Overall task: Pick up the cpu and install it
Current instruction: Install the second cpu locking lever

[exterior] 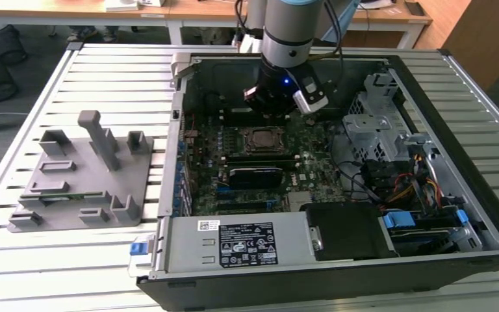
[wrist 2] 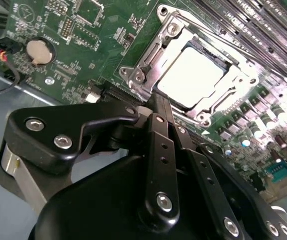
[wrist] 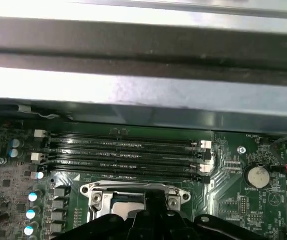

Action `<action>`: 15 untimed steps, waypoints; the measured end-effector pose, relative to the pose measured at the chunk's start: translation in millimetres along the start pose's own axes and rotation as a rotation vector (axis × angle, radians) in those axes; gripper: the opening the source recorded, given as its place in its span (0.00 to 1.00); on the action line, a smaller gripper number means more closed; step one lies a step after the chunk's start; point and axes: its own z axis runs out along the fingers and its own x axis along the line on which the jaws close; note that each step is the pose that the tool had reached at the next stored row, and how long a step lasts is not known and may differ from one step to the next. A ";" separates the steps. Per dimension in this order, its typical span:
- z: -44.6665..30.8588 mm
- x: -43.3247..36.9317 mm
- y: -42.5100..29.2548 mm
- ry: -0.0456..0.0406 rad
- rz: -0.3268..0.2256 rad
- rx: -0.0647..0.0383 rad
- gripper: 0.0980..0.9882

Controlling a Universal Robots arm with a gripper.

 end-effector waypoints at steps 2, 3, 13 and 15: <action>-6.5 0.0 0.8 0.0001 0.000 0.000 0.01; -9.4 0.0 1.2 0.0001 0.000 0.000 0.01; -19.6 0.1 -0.4 0.0001 0.000 0.000 0.01; -19.8 0.1 -2.4 0.0001 0.000 0.001 0.01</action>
